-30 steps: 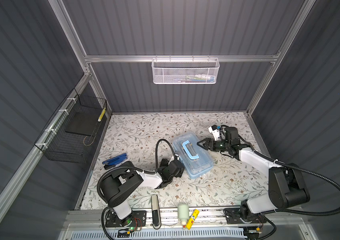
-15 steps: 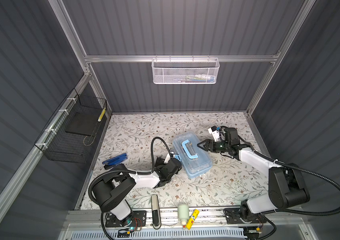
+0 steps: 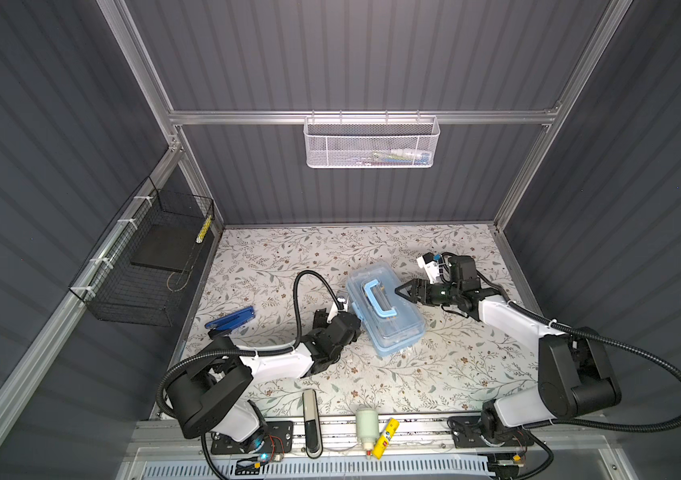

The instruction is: Pack the tool kit

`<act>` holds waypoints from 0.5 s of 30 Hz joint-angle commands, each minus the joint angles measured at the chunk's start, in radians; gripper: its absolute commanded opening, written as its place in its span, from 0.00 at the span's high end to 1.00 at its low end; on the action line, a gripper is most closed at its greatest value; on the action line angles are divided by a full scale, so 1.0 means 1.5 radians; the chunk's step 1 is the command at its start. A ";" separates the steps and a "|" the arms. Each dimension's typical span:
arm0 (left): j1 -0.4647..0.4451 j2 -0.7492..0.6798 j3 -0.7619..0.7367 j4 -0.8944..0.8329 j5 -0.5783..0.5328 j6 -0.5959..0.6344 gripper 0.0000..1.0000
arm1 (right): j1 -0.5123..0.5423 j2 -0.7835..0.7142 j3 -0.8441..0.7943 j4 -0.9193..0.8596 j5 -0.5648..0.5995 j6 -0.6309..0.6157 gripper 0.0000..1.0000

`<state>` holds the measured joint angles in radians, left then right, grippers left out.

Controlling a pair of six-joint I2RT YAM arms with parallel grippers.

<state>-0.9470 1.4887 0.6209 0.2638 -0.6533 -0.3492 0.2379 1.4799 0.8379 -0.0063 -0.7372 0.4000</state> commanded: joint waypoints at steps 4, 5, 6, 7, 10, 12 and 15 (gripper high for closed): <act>0.019 -0.015 -0.005 0.021 0.063 -0.023 0.21 | 0.011 -0.011 -0.003 -0.011 -0.013 -0.011 0.25; 0.022 -0.021 -0.007 0.026 0.078 -0.026 0.22 | 0.012 -0.010 -0.003 -0.013 -0.011 -0.012 0.25; 0.026 -0.029 -0.012 0.034 0.094 -0.031 0.25 | 0.014 -0.009 -0.002 -0.013 -0.009 -0.011 0.25; 0.028 -0.035 -0.015 0.042 0.106 -0.039 0.27 | 0.014 -0.007 0.000 -0.013 -0.011 -0.010 0.24; 0.029 -0.045 -0.023 0.066 0.134 -0.052 0.31 | 0.019 -0.006 0.003 -0.010 -0.012 -0.008 0.24; 0.030 -0.048 -0.027 0.074 0.140 -0.064 0.31 | 0.021 -0.005 0.005 -0.010 -0.013 -0.008 0.24; 0.030 -0.045 -0.035 0.089 0.153 -0.088 0.28 | 0.025 -0.003 0.004 -0.005 -0.014 -0.008 0.24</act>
<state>-0.9062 1.4307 0.5858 0.3531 -0.4721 -0.4305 0.2489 1.4799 0.8379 -0.0059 -0.7227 0.3950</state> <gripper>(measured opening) 0.715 0.761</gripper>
